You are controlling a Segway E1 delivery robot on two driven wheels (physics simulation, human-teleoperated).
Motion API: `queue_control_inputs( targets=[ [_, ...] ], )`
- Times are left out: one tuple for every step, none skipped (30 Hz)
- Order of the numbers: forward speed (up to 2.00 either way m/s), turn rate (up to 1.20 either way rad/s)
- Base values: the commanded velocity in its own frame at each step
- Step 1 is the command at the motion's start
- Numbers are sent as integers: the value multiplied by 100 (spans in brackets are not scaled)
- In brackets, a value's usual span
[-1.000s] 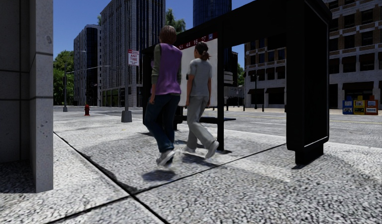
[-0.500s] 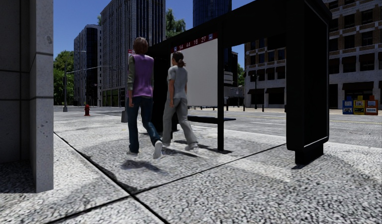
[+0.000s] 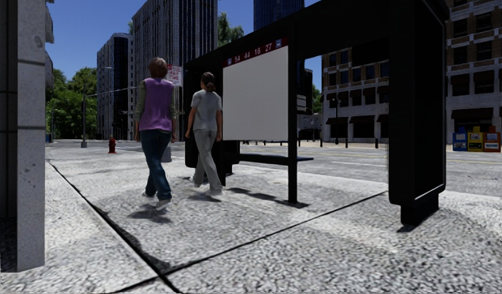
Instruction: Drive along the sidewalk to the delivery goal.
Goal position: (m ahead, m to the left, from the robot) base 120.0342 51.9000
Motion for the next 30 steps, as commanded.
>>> queue_control_inputs(
  targets=[
    [199, 19],
    [199, 23],
    [199, 31],
    [199, 38],
    [199, 39],
    [199, 39],
    [199, 40],
    [199, 46],
    [199, 48],
    [199, 48],
    [199, 49],
    [199, 49],
    [199, 54],
    [199, 56],
    [199, 56],
    [199, 57],
    [199, 57],
    [199, 57],
    [199, 57],
    [199, 57],
    [199, 57],
    [199, 57],
    [199, 57],
    [199, 57],
    [199, 57],
    [199, 57],
    [199, 56],
    [199, 56],
    [199, 55],
    [199, 53]
  ],
)
